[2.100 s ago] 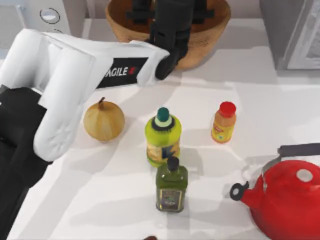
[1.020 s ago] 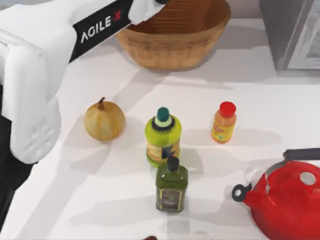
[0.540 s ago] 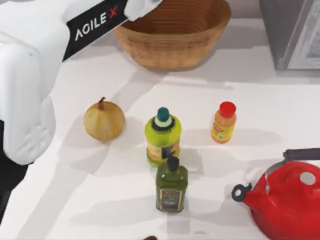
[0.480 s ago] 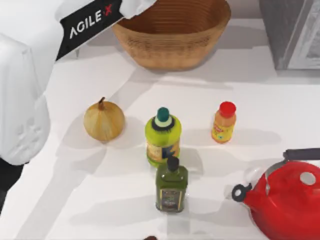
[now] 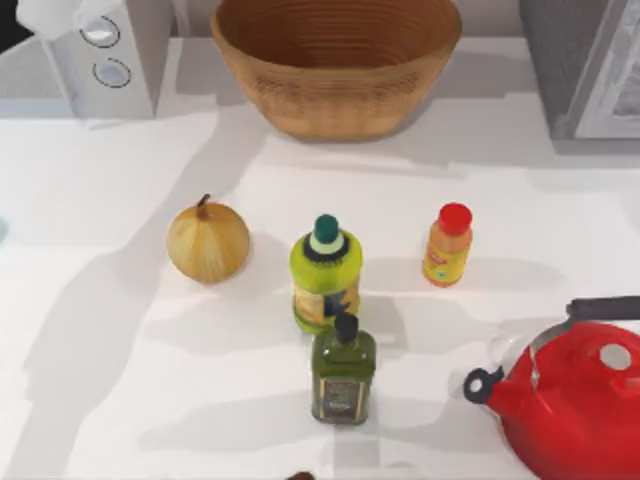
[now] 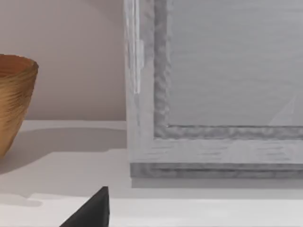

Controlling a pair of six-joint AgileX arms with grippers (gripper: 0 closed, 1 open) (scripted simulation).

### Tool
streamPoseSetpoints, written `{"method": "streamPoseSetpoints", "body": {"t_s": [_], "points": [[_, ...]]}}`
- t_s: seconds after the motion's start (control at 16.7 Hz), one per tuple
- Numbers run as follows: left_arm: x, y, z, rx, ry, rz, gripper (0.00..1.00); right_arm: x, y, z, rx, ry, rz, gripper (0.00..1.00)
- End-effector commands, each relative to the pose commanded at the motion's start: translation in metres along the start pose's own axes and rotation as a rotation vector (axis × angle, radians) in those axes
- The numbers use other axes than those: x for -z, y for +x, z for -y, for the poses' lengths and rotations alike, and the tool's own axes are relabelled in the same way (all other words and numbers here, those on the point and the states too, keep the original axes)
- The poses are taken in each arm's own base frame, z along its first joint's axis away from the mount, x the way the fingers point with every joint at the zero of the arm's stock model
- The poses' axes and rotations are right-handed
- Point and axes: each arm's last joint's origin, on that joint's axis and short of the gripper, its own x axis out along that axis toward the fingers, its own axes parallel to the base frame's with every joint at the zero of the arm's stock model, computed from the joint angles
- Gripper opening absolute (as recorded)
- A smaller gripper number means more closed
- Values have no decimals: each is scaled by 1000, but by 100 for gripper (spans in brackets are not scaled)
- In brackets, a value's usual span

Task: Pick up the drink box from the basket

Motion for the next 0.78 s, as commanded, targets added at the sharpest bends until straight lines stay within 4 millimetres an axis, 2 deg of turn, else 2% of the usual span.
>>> {"method": "streamPoseSetpoints", "body": {"t_s": [0.18,0.3,0.42,0.54,0.66,0.78], "points": [[-5,-68,-56,-4,16,-11,0,0,0,0,0,0,0,100],[10,-119,-89,-6,29,-24,0,0,0,0,0,0,0,100],[37,-169,-117,-7,39,-29,0,0,0,0,0,0,0,100],[73,-213,-137,-8,45,-25,0,0,0,0,0,0,0,100],[114,-245,-151,-9,48,-14,0,0,0,0,0,0,0,100],[154,-265,-159,-9,48,1,0,0,0,0,0,0,0,100]]}}
